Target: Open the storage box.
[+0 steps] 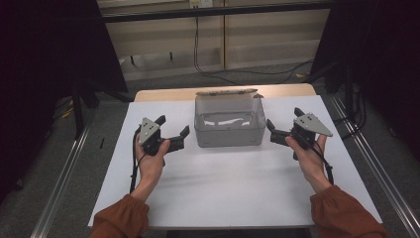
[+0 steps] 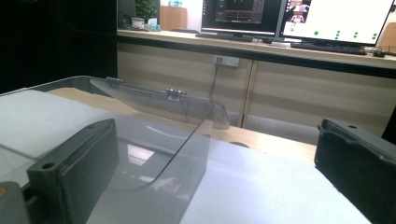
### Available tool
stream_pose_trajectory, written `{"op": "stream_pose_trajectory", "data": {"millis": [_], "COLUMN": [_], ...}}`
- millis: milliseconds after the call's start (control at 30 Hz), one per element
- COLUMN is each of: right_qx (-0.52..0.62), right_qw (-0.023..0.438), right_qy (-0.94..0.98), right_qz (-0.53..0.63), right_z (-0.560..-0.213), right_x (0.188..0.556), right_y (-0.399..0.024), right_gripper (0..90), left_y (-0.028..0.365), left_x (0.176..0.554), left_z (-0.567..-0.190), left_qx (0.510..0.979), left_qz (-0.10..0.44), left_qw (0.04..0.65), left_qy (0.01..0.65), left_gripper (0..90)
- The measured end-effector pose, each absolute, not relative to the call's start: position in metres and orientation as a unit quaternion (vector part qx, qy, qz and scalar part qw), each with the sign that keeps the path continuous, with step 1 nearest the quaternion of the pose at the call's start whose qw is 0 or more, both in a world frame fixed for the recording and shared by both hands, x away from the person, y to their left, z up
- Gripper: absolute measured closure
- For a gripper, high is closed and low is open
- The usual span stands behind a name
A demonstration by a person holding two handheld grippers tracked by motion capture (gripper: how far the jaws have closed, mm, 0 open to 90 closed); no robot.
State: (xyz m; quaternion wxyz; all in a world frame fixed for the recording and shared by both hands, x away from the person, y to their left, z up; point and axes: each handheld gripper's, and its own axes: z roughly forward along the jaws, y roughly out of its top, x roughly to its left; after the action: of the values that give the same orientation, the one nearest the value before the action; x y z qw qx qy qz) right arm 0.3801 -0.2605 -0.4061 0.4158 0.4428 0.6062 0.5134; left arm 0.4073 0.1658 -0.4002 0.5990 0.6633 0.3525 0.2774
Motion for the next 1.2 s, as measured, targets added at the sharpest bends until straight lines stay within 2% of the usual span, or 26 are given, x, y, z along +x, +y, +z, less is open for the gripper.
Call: {"op": "stream_pose_trajectory", "data": {"millis": [233,900,1200], "right_qx": [0.441,0.452,0.456], "right_qw": [0.417,0.428,0.433], "right_qy": [0.609,0.602,0.599], "right_qz": [0.511,0.501,0.496], "right_z": [-0.412,-0.431,-0.438], "right_x": [0.363,0.308,0.283], "right_y": [-0.265,-0.281,-0.297], "right_gripper": [0.0,0.0,0.0], "left_y": [0.185,0.212,0.222], "left_x": [0.389,0.344,0.328], "left_z": [-0.412,-0.432,-0.438], "left_qx": [0.648,0.661,0.656], "left_qz": [0.284,0.298,0.324], "left_qw": [0.593,0.562,0.551], "left_qy": [0.385,0.397,0.401], "left_gripper": [2.1,2.0,2.2]}}
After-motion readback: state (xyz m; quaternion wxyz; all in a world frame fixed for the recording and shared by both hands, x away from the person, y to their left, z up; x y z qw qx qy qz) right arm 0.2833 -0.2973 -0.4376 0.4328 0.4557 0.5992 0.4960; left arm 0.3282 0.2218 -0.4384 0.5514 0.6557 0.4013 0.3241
